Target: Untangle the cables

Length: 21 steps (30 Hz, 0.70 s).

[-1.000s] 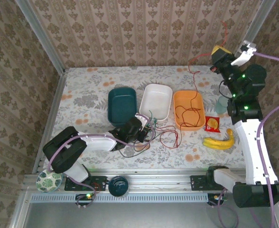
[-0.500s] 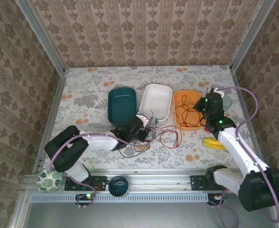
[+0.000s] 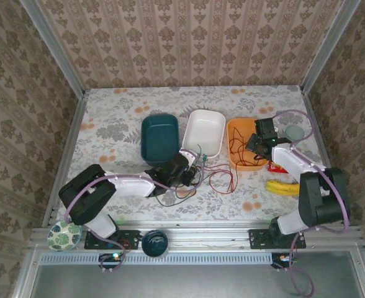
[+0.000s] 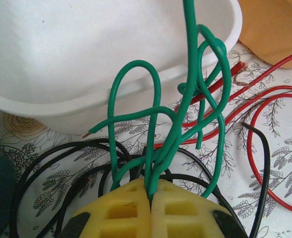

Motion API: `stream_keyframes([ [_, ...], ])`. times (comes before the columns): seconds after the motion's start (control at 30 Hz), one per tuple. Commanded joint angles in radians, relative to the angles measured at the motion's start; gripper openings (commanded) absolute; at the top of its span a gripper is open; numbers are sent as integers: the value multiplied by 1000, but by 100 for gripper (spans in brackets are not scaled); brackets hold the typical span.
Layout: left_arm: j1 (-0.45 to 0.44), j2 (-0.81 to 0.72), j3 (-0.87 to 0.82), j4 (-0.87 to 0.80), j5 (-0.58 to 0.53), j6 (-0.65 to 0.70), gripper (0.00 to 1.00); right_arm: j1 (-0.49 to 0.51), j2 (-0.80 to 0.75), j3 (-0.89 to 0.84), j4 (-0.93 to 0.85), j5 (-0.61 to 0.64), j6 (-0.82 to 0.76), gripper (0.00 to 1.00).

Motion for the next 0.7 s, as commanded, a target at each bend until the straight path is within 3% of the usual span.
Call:
stream_keyframes([
  [0.0, -9, 21, 3, -92, -13, 3, 0, -2, 12, 54, -74, -64, 12, 37],
  [0.17, -9, 18, 5, -88, -17, 1, 0, -2, -41, 61, -94, 13, 22, 53],
  [0.37, -9, 21, 8, -88, -18, 5, 0, -2, -92, 74, -123, 79, -19, 54],
  [0.67, -9, 29, 18, -89, -12, 12, 0, -5, -43, 101, -147, 34, -24, 53],
])
